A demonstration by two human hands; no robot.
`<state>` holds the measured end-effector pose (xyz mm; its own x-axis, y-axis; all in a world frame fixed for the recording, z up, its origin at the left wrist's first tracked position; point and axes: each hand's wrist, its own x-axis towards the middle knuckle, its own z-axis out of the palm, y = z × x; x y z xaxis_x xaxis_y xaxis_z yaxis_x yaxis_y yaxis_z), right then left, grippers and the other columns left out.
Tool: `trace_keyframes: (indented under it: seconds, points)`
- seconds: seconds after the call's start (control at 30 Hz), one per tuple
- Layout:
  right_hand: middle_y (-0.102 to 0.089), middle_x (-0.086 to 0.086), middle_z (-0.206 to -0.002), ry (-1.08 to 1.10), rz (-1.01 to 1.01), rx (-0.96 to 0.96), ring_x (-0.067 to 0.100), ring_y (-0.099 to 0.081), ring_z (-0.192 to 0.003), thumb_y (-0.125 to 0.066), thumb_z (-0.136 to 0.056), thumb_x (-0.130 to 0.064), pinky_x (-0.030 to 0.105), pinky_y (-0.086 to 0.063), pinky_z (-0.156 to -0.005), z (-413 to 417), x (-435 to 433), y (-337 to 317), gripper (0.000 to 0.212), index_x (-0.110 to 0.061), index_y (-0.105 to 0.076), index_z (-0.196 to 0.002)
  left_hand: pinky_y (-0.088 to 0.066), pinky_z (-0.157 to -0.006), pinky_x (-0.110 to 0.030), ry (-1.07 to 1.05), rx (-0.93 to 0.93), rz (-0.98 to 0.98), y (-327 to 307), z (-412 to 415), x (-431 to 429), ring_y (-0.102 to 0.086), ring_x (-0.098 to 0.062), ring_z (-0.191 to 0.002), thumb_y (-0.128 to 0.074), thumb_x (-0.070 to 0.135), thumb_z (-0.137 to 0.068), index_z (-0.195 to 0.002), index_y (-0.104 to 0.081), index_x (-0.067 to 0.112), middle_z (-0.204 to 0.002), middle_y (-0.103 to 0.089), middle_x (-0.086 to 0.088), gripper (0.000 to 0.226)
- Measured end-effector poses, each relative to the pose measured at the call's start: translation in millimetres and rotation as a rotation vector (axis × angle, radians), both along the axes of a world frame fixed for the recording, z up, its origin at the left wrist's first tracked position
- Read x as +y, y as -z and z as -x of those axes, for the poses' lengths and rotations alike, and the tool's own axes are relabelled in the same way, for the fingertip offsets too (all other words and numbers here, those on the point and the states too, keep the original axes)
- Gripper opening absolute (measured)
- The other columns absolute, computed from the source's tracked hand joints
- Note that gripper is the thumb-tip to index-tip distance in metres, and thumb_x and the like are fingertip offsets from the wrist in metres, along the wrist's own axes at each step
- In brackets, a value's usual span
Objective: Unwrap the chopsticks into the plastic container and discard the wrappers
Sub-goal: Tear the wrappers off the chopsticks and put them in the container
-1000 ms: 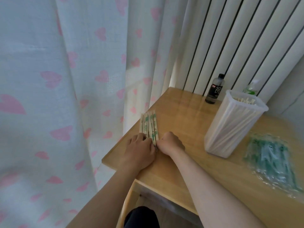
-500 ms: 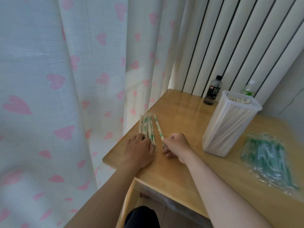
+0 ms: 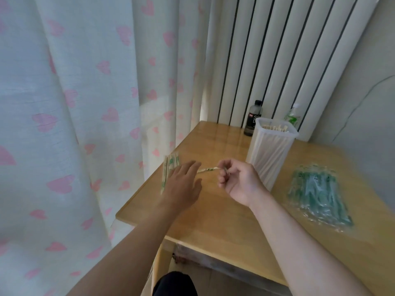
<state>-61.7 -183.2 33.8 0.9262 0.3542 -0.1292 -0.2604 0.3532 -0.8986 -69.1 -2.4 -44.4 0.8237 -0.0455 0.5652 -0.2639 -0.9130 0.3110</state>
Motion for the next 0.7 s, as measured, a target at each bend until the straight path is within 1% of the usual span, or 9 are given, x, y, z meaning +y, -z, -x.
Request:
trace_keyframes:
  seconds: [0.07, 0.13, 0.17, 0.23, 0.33, 0.4, 0.53, 0.63, 0.7]
  points:
    - [-0.046, 0.008, -0.061, 0.035, -0.113, -0.017, 0.020, -0.046, -0.053, -0.036, -0.069, 0.000, 0.027, -0.041, -0.048, 3.3, -16.4, -15.1, 0.027, -0.002, -0.059, -0.082, -0.049, -0.094, -0.046, 0.061, -0.059, 0.004, -11.9, -7.7, -18.3, -0.063, -0.032, -0.112, -0.062, 0.025, -0.092, -0.126, -0.063, 0.011, -0.123, -0.067, -0.009, 0.037]
    - [-0.047, 0.007, -0.062, 0.076, -0.204, -0.044, 0.019, -0.046, -0.053, -0.036, -0.067, 0.001, 0.025, -0.041, -0.048, 3.4, -34.0, -27.2, 0.029, -0.002, -0.060, -0.084, -0.051, -0.080, -0.041, 0.124, -0.058, 0.036, -17.4, -13.8, -34.9, -0.066, -0.034, -0.091, -0.050, 0.028, -0.098, -0.111, -0.065, 0.011, -0.101, -0.069, -0.007, 0.026]
    - [-0.048, 0.006, -0.063, 0.090, -0.231, -0.062, 0.018, -0.048, -0.053, -0.039, -0.069, 0.001, 0.026, -0.042, -0.048, 3.1, -44.1, -32.5, 0.028, -0.003, -0.061, -0.086, -0.049, -0.072, -0.039, 0.162, -0.033, 0.085, -19.7, -15.3, -43.7, -0.063, -0.034, -0.080, -0.047, 0.028, -0.101, -0.104, -0.064, 0.010, -0.090, -0.066, -0.006, 0.024]
    - [-0.052, 0.004, -0.066, 0.113, -0.228, -0.106, 0.016, -0.051, -0.056, -0.048, -0.078, -0.001, 0.025, -0.045, -0.049, 1.8, -65.5, -40.1, 0.025, -0.005, -0.066, -0.096, -0.044, -0.062, -0.039, 0.233, 0.012, 0.212, -24.5, -15.7, -62.0, -0.053, -0.029, -0.069, -0.045, 0.025, -0.105, -0.099, -0.059, 0.009, -0.081, -0.056, -0.002, 0.022]
    - [-0.055, 0.003, -0.068, 0.172, -0.133, -0.177, 0.016, -0.051, -0.058, -0.057, -0.096, -0.008, 0.025, -0.043, -0.049, -1.8, -95.5, -42.8, 0.025, -0.007, -0.070, -0.118, -0.039, -0.060, -0.038, 0.291, 0.030, 0.314, -37.0, -13.6, -90.0, -0.048, -0.024, -0.066, -0.044, 0.020, -0.106, -0.098, -0.058, 0.007, -0.078, -0.054, -0.001, 0.021]
    - [-0.055, 0.003, -0.068, 0.218, -0.048, -0.200, 0.015, -0.050, -0.057, -0.062, -0.099, -0.017, 0.026, -0.041, -0.048, -3.4, -110.1, -40.8, 0.029, -0.009, -0.069, -0.126, -0.040, -0.061, -0.038, 0.331, 0.061, 0.334, -46.1, -11.8, -108.4, -0.052, -0.026, -0.067, -0.044, 0.020, -0.105, -0.096, -0.058, 0.006, -0.077, -0.058, -0.006, 0.022]
    - [-0.052, 0.001, -0.064, 0.307, 0.066, -0.243, 0.015, -0.046, -0.055, -0.062, -0.100, -0.024, 0.027, -0.037, -0.049, -3.0, -129.9, -36.6, 0.025, -0.011, -0.075, -0.117, -0.040, -0.062, -0.038, 0.314, 0.079, 0.323, -59.5, -8.9, -138.7, -0.055, -0.028, -0.070, -0.036, 0.035, -0.097, -0.089, -0.057, 0.009, -0.075, -0.062, -0.009, 0.035]
    - [-0.051, 0.002, -0.063, 0.339, 0.062, -0.241, 0.016, -0.045, -0.055, -0.062, -0.100, -0.024, 0.030, -0.035, -0.051, -3.2, -140.1, -31.1, 0.022, -0.011, -0.080, -0.107, -0.044, -0.062, -0.041, 0.287, 0.077, 0.278, -67.2, -9.3, -155.3, -0.056, -0.030, -0.070, -0.031, 0.038, -0.092, -0.085, -0.053, 0.013, -0.073, -0.061, -0.007, 0.034]
    - [-0.050, 0.002, -0.063, 0.340, 0.040, -0.220, 0.016, -0.044, -0.054, -0.062, -0.100, -0.025, 0.030, -0.035, -0.051, -1.3, -142.7, -26.3, 0.023, -0.012, -0.080, -0.108, -0.046, -0.062, -0.042, 0.291, 0.070, 0.263, -71.2, -10.8, -164.6, -0.057, -0.031, -0.068, -0.029, 0.040, -0.091, -0.082, -0.051, 0.015, -0.071, -0.061, -0.005, 0.034]
